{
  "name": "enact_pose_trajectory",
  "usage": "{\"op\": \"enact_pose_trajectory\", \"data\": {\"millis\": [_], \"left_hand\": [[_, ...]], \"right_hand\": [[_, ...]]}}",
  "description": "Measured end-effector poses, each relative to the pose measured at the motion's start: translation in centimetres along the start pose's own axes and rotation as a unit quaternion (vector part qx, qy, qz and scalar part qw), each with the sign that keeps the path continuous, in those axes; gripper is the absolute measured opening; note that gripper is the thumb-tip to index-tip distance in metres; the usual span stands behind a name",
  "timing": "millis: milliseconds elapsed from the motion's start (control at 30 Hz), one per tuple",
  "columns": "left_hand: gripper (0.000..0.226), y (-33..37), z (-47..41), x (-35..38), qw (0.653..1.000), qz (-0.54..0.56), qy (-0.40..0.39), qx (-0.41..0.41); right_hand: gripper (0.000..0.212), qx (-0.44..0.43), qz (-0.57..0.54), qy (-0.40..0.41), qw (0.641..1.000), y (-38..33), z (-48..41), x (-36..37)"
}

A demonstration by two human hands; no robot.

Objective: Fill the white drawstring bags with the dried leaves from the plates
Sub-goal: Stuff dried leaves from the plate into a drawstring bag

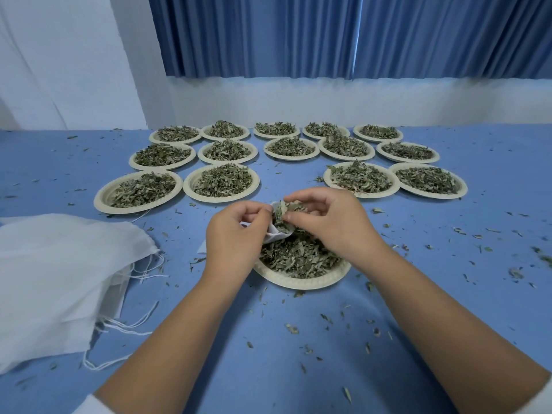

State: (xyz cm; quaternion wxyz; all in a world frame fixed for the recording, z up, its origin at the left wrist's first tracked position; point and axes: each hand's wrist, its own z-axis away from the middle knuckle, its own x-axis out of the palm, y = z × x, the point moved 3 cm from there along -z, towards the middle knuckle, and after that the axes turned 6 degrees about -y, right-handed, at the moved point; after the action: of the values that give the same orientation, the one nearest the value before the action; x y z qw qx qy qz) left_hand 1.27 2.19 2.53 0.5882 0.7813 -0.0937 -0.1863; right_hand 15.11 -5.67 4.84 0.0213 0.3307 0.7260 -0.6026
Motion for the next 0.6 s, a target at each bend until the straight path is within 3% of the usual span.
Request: {"op": "enact_pose_trajectory", "data": {"millis": [133, 267, 433, 600], "left_hand": [[0.012, 0.07, 0.04, -0.01, 1.0, 0.015, -0.003, 0.004], [0.014, 0.13, 0.1, 0.25, 1.0, 0.008, -0.018, 0.013], [0.012, 0.11, 0.16, 0.4, 0.999, 0.014, -0.031, 0.011], [0.008, 0.27, 0.18, 0.22, 1.0, 0.011, -0.018, 0.012]], "right_hand": [[0.029, -0.027, 0.133, 0.01, 0.991, 0.11, 0.26, 0.7], [0.013, -0.035, 0.222, -0.012, 0.974, 0.01, 0.36, 0.86], [0.023, -0.028, 0.148, -0.057, 0.987, -0.43, 0.36, 1.12], [0.018, -0.018, 0.075, -0.025, 0.997, -0.43, 0.22, 1.06]]}}
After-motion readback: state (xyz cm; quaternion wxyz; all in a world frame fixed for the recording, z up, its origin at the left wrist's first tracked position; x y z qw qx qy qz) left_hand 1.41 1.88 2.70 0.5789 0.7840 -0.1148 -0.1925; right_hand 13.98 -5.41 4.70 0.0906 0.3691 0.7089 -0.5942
